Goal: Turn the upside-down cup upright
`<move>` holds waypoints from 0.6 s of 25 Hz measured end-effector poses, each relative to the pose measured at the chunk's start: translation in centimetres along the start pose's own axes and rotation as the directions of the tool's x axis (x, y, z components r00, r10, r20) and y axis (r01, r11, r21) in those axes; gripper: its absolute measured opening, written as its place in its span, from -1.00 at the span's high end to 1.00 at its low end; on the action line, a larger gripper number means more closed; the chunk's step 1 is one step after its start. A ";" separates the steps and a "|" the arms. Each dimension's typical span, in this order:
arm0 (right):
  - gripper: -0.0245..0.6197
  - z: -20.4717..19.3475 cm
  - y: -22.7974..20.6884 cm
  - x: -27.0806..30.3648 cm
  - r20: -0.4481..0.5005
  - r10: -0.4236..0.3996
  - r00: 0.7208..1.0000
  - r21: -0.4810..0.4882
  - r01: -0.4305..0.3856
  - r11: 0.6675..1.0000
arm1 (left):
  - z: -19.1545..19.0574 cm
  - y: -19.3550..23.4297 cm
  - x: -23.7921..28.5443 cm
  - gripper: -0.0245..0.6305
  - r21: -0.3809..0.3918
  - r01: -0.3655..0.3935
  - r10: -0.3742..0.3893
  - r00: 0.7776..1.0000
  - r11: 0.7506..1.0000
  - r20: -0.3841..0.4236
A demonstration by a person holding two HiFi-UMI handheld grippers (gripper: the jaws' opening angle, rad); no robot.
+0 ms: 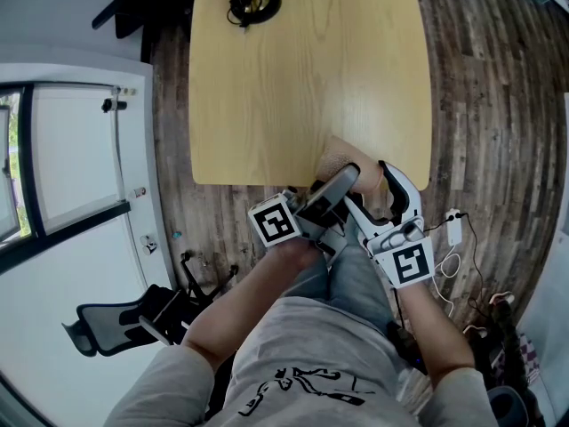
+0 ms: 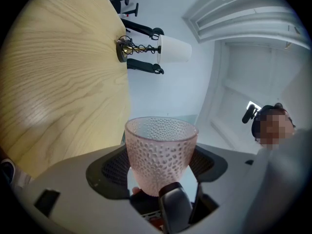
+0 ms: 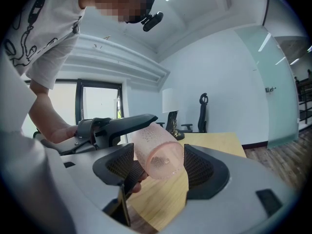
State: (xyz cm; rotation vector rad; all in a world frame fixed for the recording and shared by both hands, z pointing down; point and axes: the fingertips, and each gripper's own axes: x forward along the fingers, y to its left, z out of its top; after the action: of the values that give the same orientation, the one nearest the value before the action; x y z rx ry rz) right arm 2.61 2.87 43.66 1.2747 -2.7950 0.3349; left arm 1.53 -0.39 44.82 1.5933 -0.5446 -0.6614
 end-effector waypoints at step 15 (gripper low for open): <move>-0.04 0.6 0.3 0.7 0.006 0.097 0.995 -0.046 -0.097 0.994 | 0.6 -0.4 -0.3 -0.19 -0.114 0.074 -0.066 0.995 0.991 0.069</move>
State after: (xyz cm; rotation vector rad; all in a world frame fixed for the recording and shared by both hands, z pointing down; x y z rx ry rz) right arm 1.94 2.41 43.09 1.1365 -2.8595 0.2690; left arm 0.87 -0.59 44.41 1.4905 -0.4906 -0.7866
